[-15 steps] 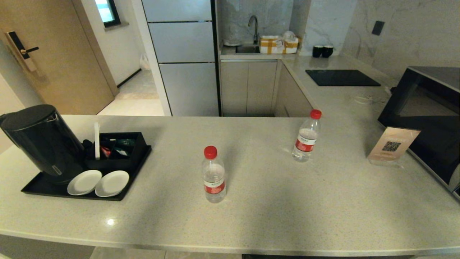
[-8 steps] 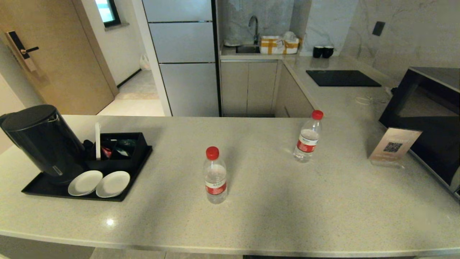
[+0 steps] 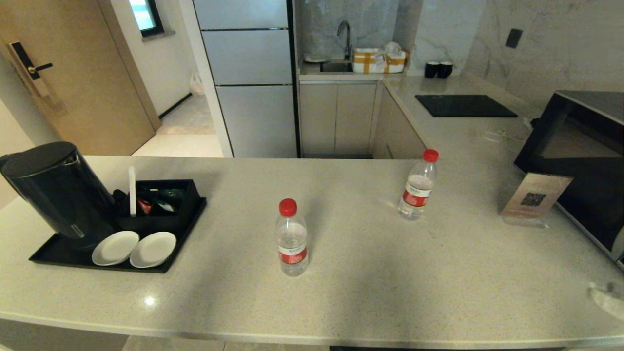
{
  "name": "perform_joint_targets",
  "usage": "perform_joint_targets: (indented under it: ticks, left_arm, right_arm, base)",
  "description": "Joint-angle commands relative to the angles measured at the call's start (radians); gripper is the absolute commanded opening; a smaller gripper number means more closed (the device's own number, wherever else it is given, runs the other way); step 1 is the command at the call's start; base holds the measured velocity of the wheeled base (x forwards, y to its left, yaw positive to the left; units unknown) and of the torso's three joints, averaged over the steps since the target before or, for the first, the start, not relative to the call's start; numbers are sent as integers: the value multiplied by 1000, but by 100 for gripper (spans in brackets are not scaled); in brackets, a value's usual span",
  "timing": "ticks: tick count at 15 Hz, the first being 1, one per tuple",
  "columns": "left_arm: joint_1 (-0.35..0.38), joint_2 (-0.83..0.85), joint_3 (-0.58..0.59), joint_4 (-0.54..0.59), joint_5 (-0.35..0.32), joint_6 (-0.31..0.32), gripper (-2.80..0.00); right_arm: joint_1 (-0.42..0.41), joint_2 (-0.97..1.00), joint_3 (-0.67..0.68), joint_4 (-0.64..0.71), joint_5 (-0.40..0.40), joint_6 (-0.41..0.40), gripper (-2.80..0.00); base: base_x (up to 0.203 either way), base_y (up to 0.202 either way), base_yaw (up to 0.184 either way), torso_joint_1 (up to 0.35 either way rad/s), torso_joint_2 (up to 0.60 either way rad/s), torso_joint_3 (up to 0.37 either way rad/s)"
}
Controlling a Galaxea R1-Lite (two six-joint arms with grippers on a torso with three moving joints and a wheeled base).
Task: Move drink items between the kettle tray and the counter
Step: Return the bottled water to its original position
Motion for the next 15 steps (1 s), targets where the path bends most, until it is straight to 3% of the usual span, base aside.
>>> perform_joint_targets:
  ticks: [1,4,6,8,10,12,15]
  left_arm:
    - [1,0,0,-1,0,1,-280]
    - [1,0,2,-1,-1,1,-280]
    - [1,0,0,-1,-1,1,-280]
    - [1,0,0,-1,-1,1,-280]
    - [1,0,1,-1,-1,1,-280]
    - [1,0,2,-1,-1,1,-280]
    - [1,0,2,-1,-1,1,-280]
  right_arm:
    - [3,395,50,-351,32,-9,0]
    - [-8,718,40,-757,71,-15,0]
    - [-29,859,-29,-1044,47,-21,0]
    - [-31,930,-105,-1109,25,-24,0]
    - [24,992,-154,-1144,-38,-17,0]
    - [79,1063,-158,-1240,-110,-15,0]
    - [111,1114,-126,-1356,-142,-20,0]
  base:
    - [0,0,0,0,0,0]
    - [0,0,0,0,0,0]
    - [0,0,0,0,0,0]
    - [0,0,0,0,0,0]
    - [0,0,0,0,0,0]
    - [0,0,0,0,0,0]
    - [0,0,0,0,0,0]
